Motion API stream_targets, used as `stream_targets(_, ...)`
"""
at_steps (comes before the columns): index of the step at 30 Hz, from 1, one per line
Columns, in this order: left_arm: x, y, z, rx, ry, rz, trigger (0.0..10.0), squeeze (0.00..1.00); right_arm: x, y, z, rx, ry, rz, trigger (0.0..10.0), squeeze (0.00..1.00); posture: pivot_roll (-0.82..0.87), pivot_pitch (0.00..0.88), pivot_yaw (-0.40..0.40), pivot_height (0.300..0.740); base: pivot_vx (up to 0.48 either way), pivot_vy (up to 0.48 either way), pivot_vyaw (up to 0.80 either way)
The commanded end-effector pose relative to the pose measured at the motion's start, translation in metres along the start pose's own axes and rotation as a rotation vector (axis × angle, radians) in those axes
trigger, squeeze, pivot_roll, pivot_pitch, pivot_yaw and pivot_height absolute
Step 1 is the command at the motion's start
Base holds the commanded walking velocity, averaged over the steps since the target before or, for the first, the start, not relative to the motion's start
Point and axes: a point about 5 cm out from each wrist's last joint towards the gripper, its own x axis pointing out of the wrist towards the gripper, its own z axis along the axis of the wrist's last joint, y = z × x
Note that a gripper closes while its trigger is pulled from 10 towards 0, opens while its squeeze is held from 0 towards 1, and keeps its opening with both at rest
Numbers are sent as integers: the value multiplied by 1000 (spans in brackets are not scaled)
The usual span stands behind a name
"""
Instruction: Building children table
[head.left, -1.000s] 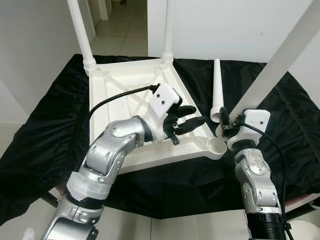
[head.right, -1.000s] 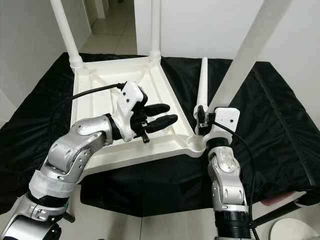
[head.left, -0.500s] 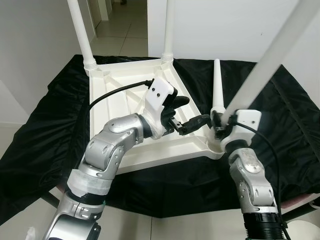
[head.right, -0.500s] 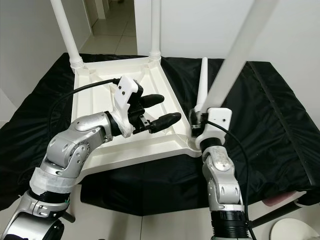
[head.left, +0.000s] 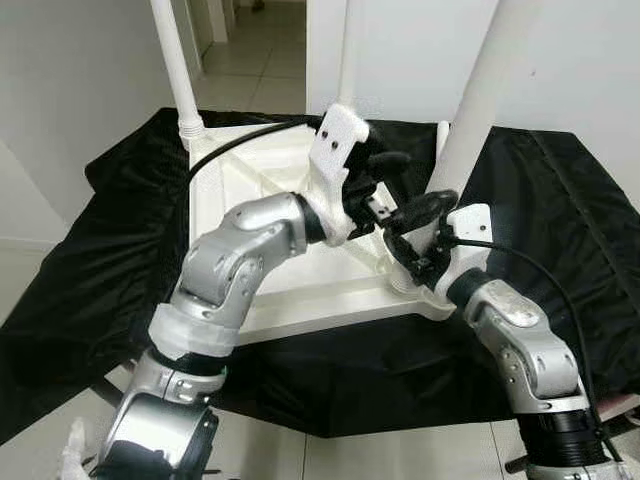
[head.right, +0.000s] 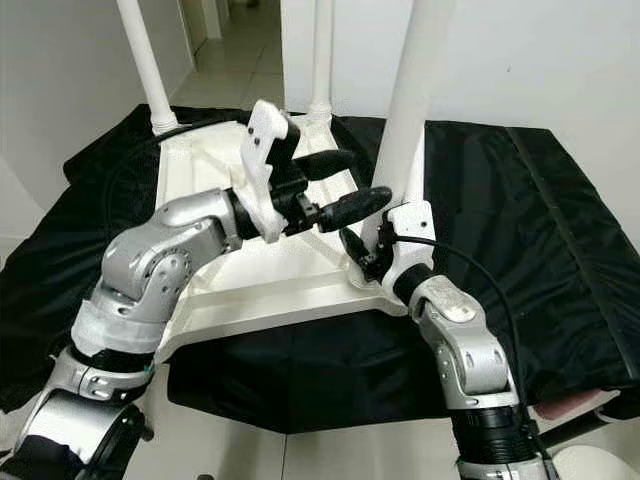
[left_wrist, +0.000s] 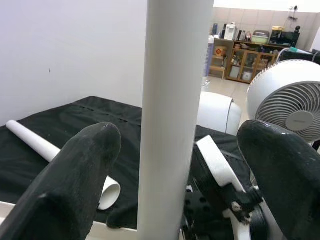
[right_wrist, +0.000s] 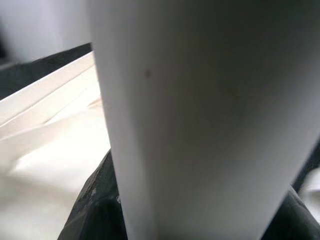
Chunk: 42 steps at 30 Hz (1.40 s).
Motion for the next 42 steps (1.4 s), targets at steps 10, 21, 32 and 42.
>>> stream_targets(10,6,-3,24,50,1,-258,10000,0,-19,1,17,-84,76,380,10000,0,-4,28,-10,740,0,0,0)
stream_targets(21,-4,-4,52,-89,-66,-487,10000,0,-32,-13,15,-143,226,596,10000,0,-23,7,-7,740,0,0,0)
stream_targets(32,2,-6,57,-63,-76,-479,10000,0,-23,-11,15,-139,237,679,10000,0,12,0,-15,740,0,0,0)
stream_targets(42,16,3,55,-55,-46,-376,10000,0,-11,1,16,-126,212,724,10000,0,3,1,-7,740,0,0,0)
